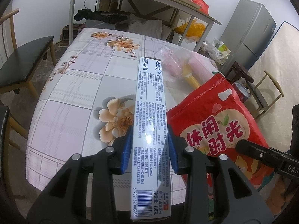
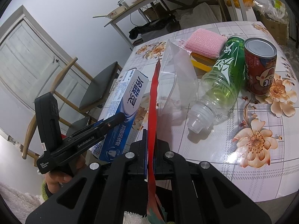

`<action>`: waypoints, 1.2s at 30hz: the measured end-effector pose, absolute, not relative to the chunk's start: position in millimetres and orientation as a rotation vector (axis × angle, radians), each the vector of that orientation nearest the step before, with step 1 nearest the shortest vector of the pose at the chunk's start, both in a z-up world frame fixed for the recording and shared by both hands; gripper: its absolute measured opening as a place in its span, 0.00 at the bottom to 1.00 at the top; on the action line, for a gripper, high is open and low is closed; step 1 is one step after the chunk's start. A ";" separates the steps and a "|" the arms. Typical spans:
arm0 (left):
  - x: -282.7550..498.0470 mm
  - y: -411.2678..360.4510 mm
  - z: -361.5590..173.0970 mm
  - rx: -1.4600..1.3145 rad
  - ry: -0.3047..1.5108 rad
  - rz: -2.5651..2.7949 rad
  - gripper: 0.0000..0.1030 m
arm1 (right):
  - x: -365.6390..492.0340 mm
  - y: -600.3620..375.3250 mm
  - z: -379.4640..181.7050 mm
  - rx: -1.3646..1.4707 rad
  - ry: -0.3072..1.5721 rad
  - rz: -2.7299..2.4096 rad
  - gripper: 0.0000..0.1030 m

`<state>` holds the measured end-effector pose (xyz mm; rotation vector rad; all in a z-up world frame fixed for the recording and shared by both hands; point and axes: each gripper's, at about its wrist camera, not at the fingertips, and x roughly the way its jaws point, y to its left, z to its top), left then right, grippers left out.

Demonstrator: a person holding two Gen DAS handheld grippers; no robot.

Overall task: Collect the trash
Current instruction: 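Lift the toothpaste box with the left gripper while the right holds the red-edged bag, then carry both items to the blue wastebasket and open both grippers over it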

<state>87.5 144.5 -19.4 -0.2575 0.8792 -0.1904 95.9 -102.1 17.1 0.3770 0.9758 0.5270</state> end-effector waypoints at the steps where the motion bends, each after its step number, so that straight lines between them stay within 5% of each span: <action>1: 87.7 144.9 -18.7 -0.258 0.878 -0.191 0.32 | 95.8 -102.8 17.0 0.378 0.975 0.527 0.04; 24: 66.8 120.1 38.9 -0.227 0.734 -0.263 0.32 | 76.7 -130.8 53.7 0.428 0.819 0.580 0.03; 36: 70.9 19.2 92.3 -0.143 0.651 -0.506 0.32 | 29.6 -244.2 85.9 0.606 0.620 0.491 0.03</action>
